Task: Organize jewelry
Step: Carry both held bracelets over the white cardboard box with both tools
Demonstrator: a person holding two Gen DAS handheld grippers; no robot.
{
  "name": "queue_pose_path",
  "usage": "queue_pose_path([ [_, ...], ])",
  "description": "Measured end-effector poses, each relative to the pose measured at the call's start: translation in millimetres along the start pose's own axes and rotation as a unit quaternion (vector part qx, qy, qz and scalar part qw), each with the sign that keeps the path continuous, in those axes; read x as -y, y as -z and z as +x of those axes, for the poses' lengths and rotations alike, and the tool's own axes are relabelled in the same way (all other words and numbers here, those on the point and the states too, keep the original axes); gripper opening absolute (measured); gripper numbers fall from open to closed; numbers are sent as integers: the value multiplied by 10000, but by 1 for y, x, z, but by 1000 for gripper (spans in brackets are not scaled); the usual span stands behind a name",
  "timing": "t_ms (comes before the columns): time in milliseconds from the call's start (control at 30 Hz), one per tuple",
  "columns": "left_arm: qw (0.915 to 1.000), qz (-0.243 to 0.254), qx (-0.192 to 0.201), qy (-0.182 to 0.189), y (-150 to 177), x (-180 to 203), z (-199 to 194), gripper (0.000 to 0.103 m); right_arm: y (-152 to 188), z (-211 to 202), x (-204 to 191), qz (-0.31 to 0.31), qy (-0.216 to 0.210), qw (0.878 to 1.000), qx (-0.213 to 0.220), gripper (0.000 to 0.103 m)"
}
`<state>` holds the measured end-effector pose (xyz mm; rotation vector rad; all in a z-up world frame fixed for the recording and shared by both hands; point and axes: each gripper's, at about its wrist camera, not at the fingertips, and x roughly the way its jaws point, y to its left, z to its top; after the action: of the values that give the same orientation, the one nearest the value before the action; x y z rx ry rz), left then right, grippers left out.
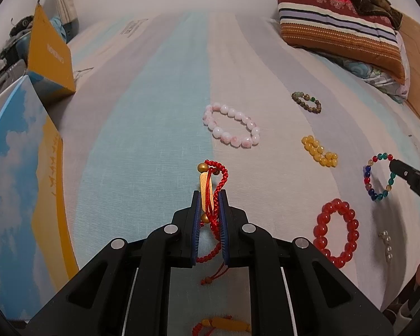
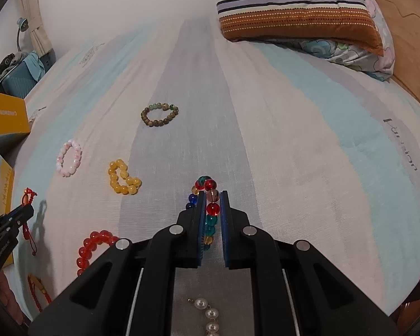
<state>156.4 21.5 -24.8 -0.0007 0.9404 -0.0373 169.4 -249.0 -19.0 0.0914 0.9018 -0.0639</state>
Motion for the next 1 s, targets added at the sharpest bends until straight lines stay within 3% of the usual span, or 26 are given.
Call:
queue_pose_path([
  [667, 9996, -108, 203, 141, -18, 0, -65, 11, -12, -63, -10, -72, 73, 9998, 155, 9],
  [1000, 9985, -216, 494, -60, -29, -35, -118, 11, -31, -103, -63, -321, -173, 9987, 342, 9],
])
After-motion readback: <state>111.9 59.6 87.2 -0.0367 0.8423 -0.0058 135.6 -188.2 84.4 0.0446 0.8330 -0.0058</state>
